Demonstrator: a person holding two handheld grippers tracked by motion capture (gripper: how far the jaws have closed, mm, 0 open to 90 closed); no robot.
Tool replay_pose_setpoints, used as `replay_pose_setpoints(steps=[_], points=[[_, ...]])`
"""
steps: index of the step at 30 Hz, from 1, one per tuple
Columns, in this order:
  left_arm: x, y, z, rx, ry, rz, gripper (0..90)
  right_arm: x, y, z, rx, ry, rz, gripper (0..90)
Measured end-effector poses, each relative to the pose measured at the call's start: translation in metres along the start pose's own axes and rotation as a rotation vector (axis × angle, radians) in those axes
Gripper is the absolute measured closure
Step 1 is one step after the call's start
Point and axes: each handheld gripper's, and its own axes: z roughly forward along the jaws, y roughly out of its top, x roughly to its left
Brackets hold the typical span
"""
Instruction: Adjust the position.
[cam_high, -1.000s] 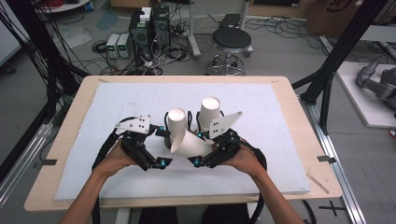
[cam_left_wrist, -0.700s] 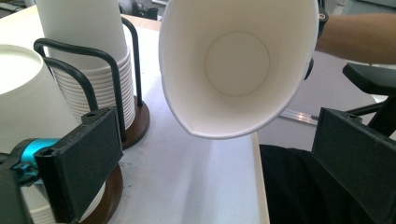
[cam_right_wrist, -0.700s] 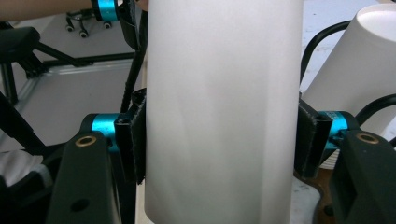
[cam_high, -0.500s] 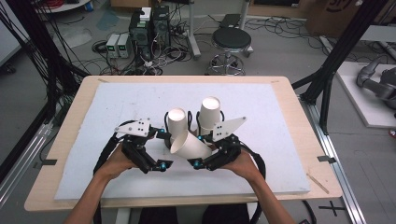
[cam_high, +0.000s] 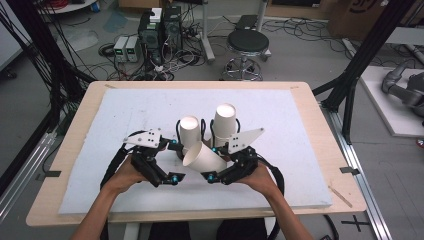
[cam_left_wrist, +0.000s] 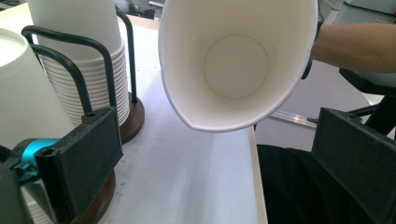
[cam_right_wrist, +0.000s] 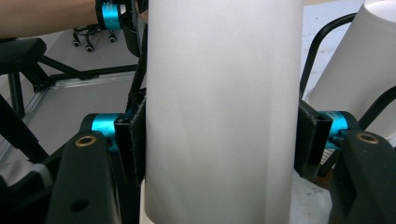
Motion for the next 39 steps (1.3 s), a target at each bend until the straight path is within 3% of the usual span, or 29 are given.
replay_pose_setpoints(steps=[14, 39], points=[[-0.001, 0.006, 0.013, -0.040, -0.038, 0.009, 2.6, 0.001, -0.005, 0.005, -0.006, 0.012, 0.009, 35.5], [-0.004, 0.014, 0.027, -0.056, -0.076, 0.024, 2.6, 0.003, -0.004, 0.011, -0.005, 0.033, -0.011, 35.6]])
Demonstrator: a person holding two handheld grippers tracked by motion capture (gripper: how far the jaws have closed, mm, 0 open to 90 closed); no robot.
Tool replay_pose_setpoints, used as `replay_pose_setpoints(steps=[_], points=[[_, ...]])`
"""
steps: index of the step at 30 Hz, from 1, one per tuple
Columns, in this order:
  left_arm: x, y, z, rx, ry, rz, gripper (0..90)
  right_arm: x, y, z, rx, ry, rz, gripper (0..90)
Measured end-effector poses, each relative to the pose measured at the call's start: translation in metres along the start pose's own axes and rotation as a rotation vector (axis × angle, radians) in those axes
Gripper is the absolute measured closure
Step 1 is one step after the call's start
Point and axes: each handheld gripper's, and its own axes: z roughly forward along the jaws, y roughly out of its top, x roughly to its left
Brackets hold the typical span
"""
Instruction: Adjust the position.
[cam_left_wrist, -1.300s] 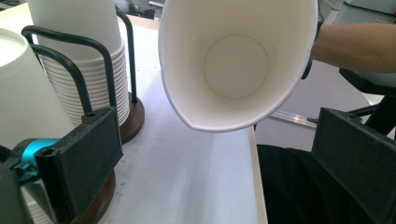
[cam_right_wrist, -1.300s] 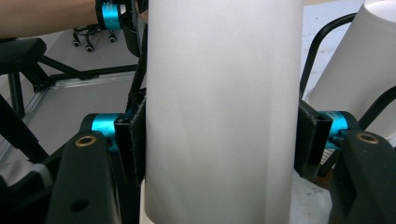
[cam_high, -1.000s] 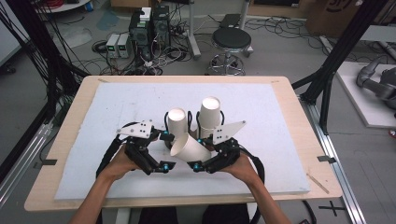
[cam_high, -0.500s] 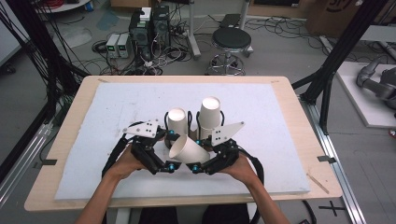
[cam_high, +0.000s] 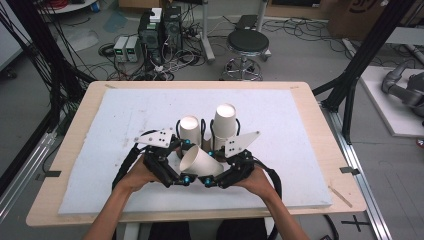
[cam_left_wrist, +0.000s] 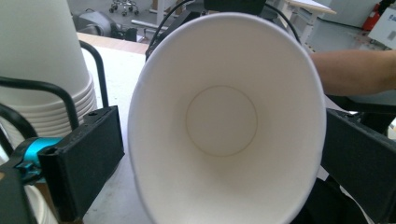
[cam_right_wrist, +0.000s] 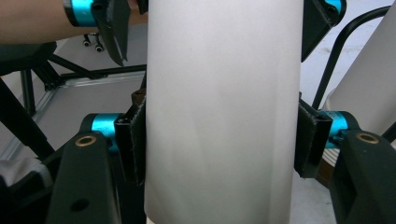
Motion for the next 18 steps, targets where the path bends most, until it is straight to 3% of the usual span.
replay_pose_setpoints(steps=[3, 6, 16, 18], points=[[0.0005, 0.0012, 0.0004, 0.001, -0.006, 0.003, 2.7, 0.0007, 0.0007, 0.0003, 0.001, 0.005, -0.001, 35.6], [-0.0004, 0.0015, -0.0003, -0.011, 0.002, 0.008, 16.9, 0.0008, 0.0008, 0.0005, -0.002, 0.007, -0.004, 35.5], [0.0002, -0.0007, -0.0017, -0.025, -0.024, 0.001, 17.6, 0.0022, 0.0014, -0.0025, -0.026, 0.008, 0.000, 35.6], [0.0002, -0.0013, -0.0021, -0.029, -0.020, 0.008, 21.2, 0.0020, 0.0014, -0.0022, -0.024, 0.010, -0.002, 35.6]])
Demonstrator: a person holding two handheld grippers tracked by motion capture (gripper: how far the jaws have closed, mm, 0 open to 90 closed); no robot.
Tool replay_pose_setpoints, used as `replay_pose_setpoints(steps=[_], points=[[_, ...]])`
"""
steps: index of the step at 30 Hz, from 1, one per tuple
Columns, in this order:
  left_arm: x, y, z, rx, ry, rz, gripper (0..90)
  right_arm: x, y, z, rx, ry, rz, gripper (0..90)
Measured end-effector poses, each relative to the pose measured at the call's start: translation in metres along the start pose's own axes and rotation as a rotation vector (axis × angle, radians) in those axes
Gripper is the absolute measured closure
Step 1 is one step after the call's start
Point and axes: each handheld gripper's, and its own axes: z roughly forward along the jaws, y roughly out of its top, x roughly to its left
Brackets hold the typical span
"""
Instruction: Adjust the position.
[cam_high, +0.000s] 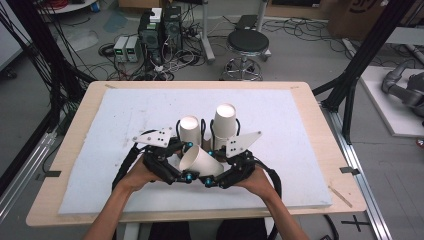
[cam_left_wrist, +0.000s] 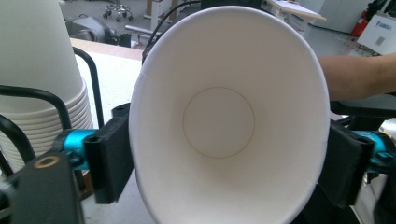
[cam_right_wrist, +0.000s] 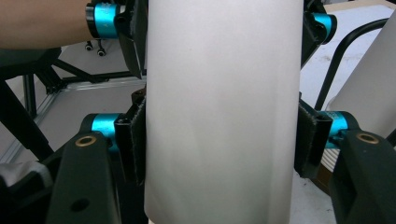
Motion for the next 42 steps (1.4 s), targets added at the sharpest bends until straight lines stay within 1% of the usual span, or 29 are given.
replay_pose_setpoints(steps=[2, 5, 14, 19, 20, 29, 33, 35, 37, 40, 41, 42], points=[[-0.0004, 0.0002, -0.0001, -0.007, 0.000, 0.005, 24.0, -0.0003, -0.0002, 0.0005, 0.004, 0.002, -0.001, 35.5], [-0.0001, 0.0003, -0.0002, -0.012, -0.001, 0.005, 24.9, -0.0003, -0.0002, 0.0015, 0.010, 0.006, 0.001, 35.6], [0.0001, 0.0003, -0.0009, -0.011, -0.001, -0.001, 27.1, -0.0011, -0.0003, 0.0021, 0.005, 0.010, 0.005, 36.0], [0.0006, 0.0002, -0.0013, -0.010, 0.001, -0.001, 28.7, -0.0010, -0.0003, 0.0017, 0.012, 0.011, 0.007, 36.2], [0.0004, 0.0002, -0.0011, -0.012, 0.000, -0.004, 28.8, -0.0014, -0.0004, 0.0018, 0.011, 0.007, 0.002, 36.2], [0.0007, 0.0002, -0.0015, -0.010, -0.001, -0.004, 30.2, -0.0014, -0.0005, 0.0019, 0.011, 0.006, 0.002, 36.2], [0.0006, 0.0002, -0.0016, -0.012, -0.003, -0.005, 30.2, -0.0015, -0.0003, 0.0023, 0.011, 0.003, -0.010, 35.6], [0.0006, 0.0003, -0.0018, -0.008, 0.000, -0.006, 30.0, -0.0011, -0.0004, 0.0027, 0.012, 0.005, -0.006, 34.8], [0.0009, -0.0001, -0.0024, -0.006, 0.000, -0.010, 29.8, -0.0006, -0.0004, 0.0030, 0.013, -0.011, -0.016, 32.6], [0.0007, -0.0005, -0.0032, 0.000, 0.006, -0.008, 29.9, -0.0014, -0.0004, 0.0028, 0.009, -0.026, -0.007, 24.4], [0.0007, -0.0006, -0.0038, 0.002, 0.007, -0.008, 29.8, -0.0018, -0.0004, 0.0028, 0.011, -0.024, -0.003, 21.7], [0.0008, -0.0007, -0.0041, 0.001, 0.010, -0.007, 29.8, -0.0015, -0.0004, 0.0027, 0.014, -0.029, 0.006, 20.6]])
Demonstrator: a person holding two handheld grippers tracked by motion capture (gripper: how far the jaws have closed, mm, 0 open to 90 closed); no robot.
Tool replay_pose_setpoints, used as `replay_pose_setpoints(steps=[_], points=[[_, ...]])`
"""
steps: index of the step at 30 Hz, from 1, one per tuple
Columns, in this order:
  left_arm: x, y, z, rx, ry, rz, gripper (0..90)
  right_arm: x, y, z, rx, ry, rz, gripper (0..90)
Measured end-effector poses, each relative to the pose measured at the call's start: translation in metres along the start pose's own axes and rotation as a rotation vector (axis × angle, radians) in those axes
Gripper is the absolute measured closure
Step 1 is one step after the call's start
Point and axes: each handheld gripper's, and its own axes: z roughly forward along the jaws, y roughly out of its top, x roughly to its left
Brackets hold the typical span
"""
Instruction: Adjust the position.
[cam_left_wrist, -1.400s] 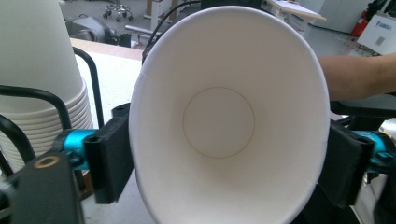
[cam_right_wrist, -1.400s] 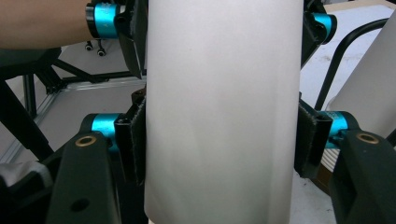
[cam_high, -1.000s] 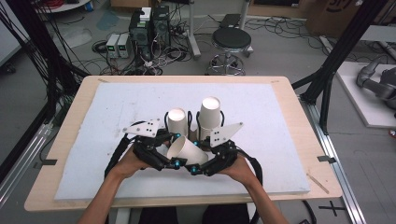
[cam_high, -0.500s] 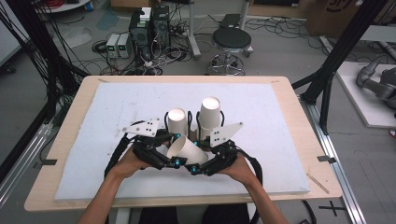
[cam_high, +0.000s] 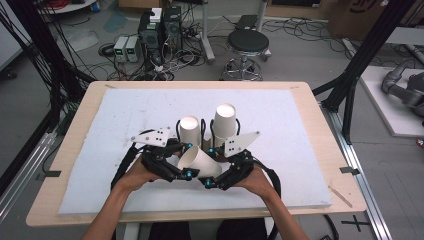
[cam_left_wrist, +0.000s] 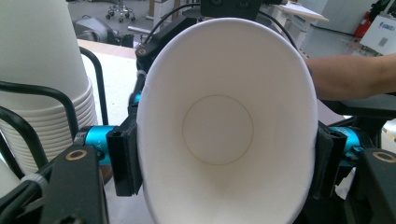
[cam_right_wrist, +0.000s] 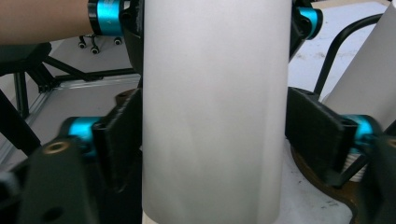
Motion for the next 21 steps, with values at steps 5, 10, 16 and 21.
replay_pose_setpoints(steps=[5, 10, 16, 21], points=[[-0.001, -0.001, -0.003, 0.022, 0.013, 0.000, 29.8, -0.001, 0.000, 0.000, 0.019, -0.008, 0.002, 18.5], [-0.002, -0.001, -0.007, 0.043, 0.029, 0.010, 29.7, -0.001, 0.000, -0.003, 0.037, -0.017, -0.001, 18.5], [-0.003, -0.001, -0.017, 0.078, 0.053, 0.018, 29.7, -0.001, -0.001, -0.009, 0.045, -0.034, -0.007, 18.5], [-0.005, -0.002, -0.026, 0.127, 0.082, 0.026, 29.6, -0.003, -0.003, -0.017, 0.048, -0.054, 0.002, 18.5]])
